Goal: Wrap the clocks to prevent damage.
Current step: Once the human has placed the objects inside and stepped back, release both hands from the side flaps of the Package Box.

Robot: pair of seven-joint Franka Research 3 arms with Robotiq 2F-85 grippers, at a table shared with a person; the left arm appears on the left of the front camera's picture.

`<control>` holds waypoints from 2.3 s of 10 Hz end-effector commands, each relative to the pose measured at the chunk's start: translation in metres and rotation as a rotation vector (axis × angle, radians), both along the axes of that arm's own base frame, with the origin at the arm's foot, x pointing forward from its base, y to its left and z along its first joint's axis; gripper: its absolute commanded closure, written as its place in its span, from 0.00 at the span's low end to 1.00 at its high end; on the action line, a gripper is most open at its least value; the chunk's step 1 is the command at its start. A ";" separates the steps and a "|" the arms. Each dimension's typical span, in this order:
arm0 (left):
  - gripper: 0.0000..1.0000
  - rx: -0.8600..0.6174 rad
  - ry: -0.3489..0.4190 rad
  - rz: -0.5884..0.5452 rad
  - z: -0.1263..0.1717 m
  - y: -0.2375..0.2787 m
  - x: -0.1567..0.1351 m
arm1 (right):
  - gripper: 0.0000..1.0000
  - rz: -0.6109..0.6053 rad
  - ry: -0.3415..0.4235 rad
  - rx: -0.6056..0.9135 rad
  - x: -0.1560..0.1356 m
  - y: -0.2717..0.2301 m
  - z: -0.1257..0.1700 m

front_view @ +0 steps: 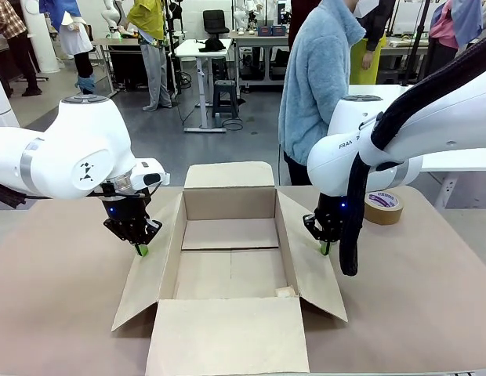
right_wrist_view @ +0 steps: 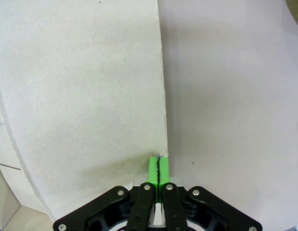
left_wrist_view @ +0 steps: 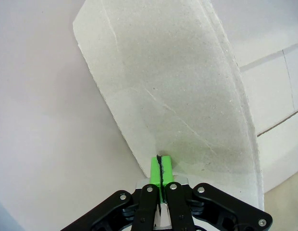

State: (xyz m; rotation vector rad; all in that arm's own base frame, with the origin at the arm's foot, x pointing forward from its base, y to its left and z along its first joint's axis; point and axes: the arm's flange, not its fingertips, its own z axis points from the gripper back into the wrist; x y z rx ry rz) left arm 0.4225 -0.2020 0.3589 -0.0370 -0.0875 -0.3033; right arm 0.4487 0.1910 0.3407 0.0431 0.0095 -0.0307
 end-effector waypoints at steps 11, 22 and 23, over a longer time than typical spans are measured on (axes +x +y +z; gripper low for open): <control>1.00 0.007 0.003 0.007 0.000 0.000 -0.001 | 0.99 0.000 0.005 -0.002 -0.001 0.000 -0.001; 1.00 0.007 0.003 0.007 0.000 0.000 -0.001 | 0.99 0.000 0.005 -0.002 -0.001 0.000 -0.001; 1.00 0.007 0.003 0.007 0.000 0.000 -0.001 | 0.99 0.000 0.005 -0.002 -0.001 0.000 -0.001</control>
